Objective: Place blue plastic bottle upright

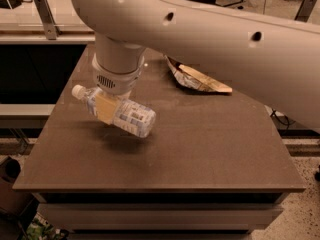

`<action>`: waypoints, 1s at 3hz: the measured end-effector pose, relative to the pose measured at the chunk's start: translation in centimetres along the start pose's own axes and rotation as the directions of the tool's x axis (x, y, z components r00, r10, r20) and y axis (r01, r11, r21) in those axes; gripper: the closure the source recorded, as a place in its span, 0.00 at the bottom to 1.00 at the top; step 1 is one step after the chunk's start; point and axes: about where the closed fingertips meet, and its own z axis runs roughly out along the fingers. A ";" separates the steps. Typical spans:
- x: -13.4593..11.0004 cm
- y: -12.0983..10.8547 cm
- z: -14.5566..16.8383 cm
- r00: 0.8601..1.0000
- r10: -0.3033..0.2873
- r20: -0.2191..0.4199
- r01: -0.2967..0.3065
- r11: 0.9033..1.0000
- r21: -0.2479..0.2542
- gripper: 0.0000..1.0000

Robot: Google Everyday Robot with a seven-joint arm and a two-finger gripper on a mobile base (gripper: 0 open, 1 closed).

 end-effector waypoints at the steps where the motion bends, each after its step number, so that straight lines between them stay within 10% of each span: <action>1: 0.7 -1.1 -1.4 0.996 -0.011 0.088 0.011 1.000 0.002 1.00; 3: 1.7 -3.2 -3.8 0.963 -0.032 0.269 0.032 0.999 0.006 1.00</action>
Offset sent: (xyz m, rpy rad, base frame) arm 0.0162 -0.0448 0.0394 0.2626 -0.1328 0.0711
